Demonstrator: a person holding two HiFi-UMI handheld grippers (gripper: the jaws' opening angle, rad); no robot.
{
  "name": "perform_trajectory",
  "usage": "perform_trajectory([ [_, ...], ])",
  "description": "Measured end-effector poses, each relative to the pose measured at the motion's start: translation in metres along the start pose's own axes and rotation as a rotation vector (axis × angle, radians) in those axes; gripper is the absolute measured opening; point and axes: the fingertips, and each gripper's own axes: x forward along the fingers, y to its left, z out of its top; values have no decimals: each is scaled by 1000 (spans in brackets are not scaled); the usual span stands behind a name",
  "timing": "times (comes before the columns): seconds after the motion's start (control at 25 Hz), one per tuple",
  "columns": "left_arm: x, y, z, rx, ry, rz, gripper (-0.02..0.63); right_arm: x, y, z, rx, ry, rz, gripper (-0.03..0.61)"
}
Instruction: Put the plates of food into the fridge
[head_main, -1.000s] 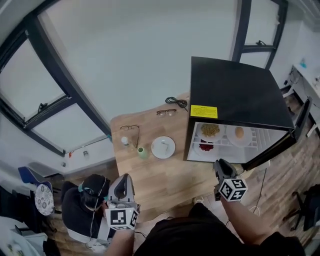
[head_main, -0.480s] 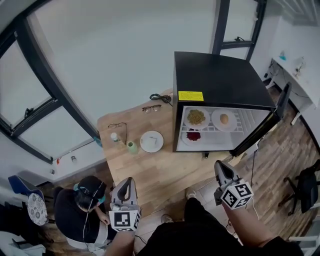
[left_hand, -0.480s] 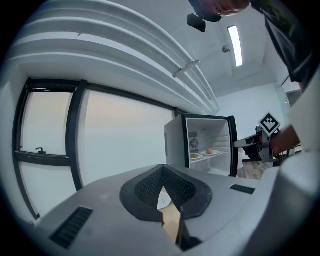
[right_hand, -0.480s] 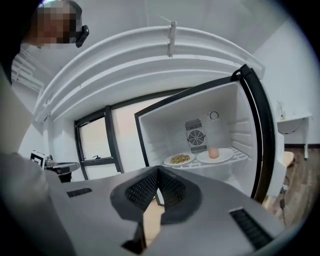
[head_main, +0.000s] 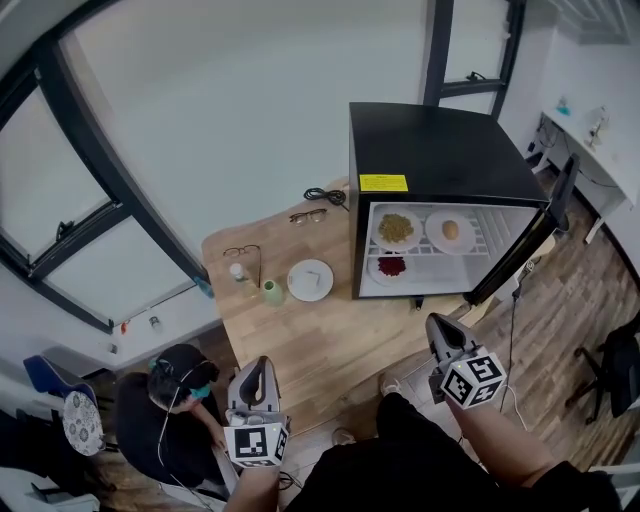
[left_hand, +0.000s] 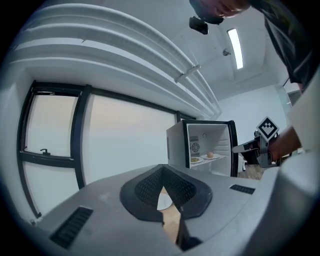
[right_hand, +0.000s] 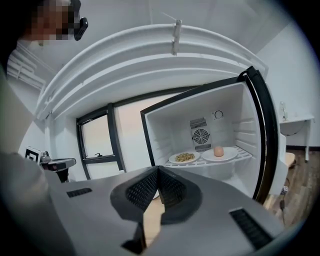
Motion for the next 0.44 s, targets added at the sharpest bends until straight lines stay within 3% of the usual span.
perform_trajectory([
  [0.44, 12, -3, 13, -18, -29, -50, 3, 3, 5, 19, -47, -37, -14, 21],
])
